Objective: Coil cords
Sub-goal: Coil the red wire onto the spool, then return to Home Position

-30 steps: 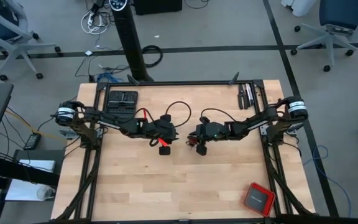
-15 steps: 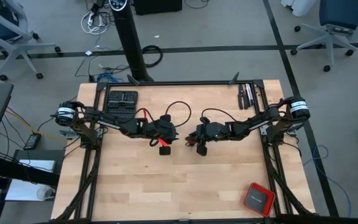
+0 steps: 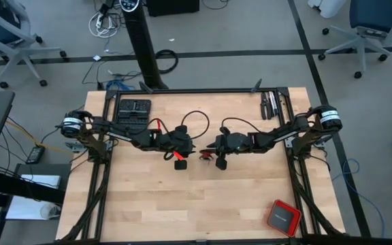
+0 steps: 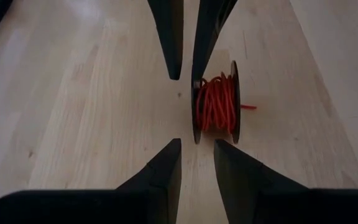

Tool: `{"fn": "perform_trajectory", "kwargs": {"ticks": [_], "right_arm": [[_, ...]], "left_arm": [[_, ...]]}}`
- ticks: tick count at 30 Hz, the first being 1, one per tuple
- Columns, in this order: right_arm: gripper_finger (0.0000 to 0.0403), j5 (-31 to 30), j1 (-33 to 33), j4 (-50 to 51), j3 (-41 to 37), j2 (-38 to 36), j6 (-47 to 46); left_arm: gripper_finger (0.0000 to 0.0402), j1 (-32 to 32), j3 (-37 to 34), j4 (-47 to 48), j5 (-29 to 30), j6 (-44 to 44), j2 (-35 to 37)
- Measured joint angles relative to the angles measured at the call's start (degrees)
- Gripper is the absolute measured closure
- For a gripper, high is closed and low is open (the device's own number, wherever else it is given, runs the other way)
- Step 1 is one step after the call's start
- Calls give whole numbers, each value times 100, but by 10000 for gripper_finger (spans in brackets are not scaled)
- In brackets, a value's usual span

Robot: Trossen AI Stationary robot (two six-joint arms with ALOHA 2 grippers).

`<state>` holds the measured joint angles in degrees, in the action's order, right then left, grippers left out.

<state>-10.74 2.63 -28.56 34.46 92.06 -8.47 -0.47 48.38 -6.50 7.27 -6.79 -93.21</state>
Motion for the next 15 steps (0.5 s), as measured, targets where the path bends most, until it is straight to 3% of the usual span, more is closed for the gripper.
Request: {"fn": "perform_trajectory", "kwargs": {"ticks": [5, 10, 15], "right_arm": [[339, 0, 4, 30, 0, -306, 8], [339, 85, 119, 438, -38, -1181, 317], [341, 818, 192, 806, -181, -2212, 742]], "left_arm": [[303, 0, 0, -80, 1, 3, 0], [303, -2, -89, -628, -362, -146, 211], [303, -4, -684, -1137, -654, -178, 1079]]}}
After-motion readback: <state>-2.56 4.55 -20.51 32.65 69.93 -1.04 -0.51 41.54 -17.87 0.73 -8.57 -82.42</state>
